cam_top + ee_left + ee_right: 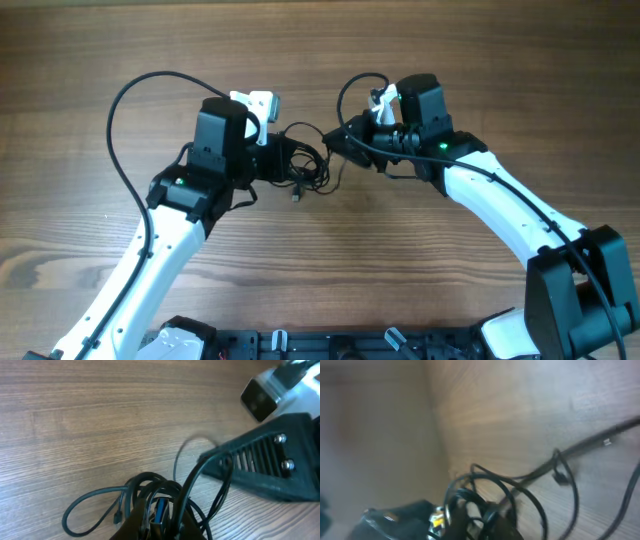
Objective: Untangle cables
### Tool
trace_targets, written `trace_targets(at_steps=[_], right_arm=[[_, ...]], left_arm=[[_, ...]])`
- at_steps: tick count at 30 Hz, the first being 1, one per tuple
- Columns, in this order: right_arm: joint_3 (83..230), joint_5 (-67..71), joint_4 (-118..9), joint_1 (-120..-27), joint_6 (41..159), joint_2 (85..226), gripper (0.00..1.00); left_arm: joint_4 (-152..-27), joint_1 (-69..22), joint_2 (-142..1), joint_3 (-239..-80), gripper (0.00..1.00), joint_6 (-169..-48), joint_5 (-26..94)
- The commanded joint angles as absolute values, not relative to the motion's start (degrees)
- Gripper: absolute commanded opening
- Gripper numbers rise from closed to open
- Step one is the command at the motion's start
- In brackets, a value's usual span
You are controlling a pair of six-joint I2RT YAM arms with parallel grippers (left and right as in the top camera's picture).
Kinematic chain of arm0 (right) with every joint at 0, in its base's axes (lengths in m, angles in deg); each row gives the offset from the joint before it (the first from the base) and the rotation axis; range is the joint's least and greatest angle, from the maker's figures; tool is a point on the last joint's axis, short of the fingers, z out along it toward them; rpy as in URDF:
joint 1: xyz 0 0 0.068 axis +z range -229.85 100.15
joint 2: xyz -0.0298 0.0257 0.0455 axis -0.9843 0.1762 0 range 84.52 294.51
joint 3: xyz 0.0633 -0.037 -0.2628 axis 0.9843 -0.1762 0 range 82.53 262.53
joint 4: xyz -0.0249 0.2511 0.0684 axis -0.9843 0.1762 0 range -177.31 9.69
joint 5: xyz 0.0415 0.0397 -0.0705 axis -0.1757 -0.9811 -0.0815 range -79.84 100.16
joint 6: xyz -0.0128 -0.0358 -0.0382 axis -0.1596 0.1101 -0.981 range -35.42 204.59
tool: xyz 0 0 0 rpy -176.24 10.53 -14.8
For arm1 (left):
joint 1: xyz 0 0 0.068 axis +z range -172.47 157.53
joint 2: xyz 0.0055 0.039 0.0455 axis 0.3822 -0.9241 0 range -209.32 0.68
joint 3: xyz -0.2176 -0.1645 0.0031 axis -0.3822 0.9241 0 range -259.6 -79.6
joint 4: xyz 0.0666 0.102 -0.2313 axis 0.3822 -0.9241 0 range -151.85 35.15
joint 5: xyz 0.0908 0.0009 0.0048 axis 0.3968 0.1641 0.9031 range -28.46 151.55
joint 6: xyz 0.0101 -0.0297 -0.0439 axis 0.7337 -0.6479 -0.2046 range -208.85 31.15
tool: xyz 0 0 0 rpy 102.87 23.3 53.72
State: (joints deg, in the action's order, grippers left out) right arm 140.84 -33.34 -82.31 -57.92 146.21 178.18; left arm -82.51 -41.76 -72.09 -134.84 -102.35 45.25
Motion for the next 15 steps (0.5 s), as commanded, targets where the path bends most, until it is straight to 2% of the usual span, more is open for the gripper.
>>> trace_targets(at_steps=[1, 3, 4, 6, 8, 9, 11, 12, 15], right_arm=[[141.14, -35.13, -85.05, -61.85, 141.16, 178.51, 0.04], [141.14, -44.07, -90.01, -66.46, 135.83, 178.38, 0.04], [141.14, -48.75, -92.85, -67.84, 134.23, 178.38, 0.04], [141.14, -58.08, -93.96, -68.06, 126.98, 178.38, 0.06], [141.12, -59.09, -87.38, -67.01, 120.31, 178.38, 0.26], [141.12, -58.32, -83.93, -66.72, 118.43, 178.4, 0.5], [141.12, -50.85, -74.51, -65.61, 115.57, 178.51, 0.89], [141.12, -47.31, -71.71, -65.04, 115.61, 178.51, 0.98], [141.12, -44.88, -71.45, -62.99, 115.02, 178.51, 1.0]], left_arm=[[-86.1, -41.96, -72.09, -135.12, 0.08, -109.61, 57.29], [-90.56, -41.96, -72.2, -135.12, 0.11, -117.26, 66.78], [-91.56, -41.96, -72.33, -135.1, 0.15, -120.16, 68.64], [-90.1, -41.96, -73.23, -135.1, 0.14, -126.09, 68.72], [-86.66, -41.96, -73.97, -135.1, 0.1, -132.23, 68.7], [-85.03, -41.96, -74.08, -135.12, 0.07, -134.0, 68.66], [-79.8, -41.98, -74.1, -135.12, 0.04, -133.91, 67.68], [-77.0, -41.96, -74.1, -135.12, 0.04, -129.76, 65.07], [-72.48, -41.98, -74.1, -135.12, 0.04, -110.09, 47.59]])
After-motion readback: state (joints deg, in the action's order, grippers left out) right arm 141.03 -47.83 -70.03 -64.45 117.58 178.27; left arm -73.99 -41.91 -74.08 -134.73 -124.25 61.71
